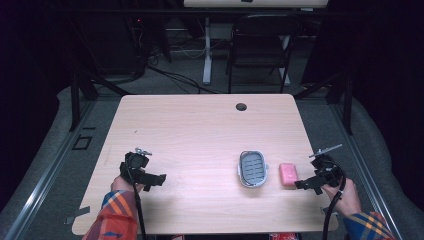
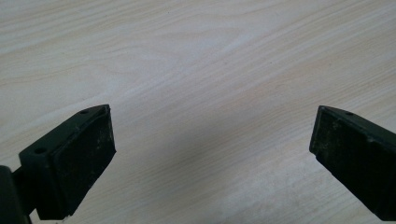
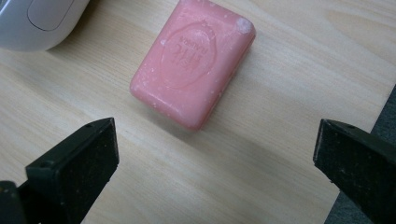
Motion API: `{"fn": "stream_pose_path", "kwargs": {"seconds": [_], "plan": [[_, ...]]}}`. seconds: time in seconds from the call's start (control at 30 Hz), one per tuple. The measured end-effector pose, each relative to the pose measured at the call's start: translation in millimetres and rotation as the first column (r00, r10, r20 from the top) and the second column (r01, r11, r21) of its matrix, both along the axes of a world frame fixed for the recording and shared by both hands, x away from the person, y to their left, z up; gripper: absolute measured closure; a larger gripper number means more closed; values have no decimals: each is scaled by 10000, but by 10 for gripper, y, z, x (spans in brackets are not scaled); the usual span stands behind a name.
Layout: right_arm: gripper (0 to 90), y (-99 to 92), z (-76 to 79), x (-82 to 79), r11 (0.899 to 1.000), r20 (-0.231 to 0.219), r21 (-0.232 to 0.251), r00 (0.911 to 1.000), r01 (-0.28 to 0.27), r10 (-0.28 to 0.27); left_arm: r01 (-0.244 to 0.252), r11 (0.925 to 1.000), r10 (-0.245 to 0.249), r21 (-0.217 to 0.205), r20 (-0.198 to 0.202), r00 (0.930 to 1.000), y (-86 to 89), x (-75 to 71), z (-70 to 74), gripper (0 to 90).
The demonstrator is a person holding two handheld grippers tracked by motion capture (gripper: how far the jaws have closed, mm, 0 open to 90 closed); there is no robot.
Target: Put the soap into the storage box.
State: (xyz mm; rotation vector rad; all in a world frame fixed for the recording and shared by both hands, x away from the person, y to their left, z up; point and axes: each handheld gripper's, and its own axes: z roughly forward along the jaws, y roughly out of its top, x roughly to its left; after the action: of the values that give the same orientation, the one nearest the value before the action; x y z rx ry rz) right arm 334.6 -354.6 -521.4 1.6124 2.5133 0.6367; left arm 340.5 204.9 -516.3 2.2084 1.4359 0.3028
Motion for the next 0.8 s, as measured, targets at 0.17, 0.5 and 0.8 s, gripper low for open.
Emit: {"fn": "stream_pose_path", "kwargs": {"seconds": [0.17,0.5,0.8], "plan": [[0,14,8,-5,9998,-28,-181,9999,-113,112,-42,10000,42,9,41,10000,7,1,3,0],[9,72,5,2,9996,112,-282,9999,-77,81,-60,10000,60,38,61,10000,-16,14,2,0],[9,158,56,45,9981,494,-612,9988,102,-72,-46,10000,45,47,33,10000,-25,24,-3,0]]}}
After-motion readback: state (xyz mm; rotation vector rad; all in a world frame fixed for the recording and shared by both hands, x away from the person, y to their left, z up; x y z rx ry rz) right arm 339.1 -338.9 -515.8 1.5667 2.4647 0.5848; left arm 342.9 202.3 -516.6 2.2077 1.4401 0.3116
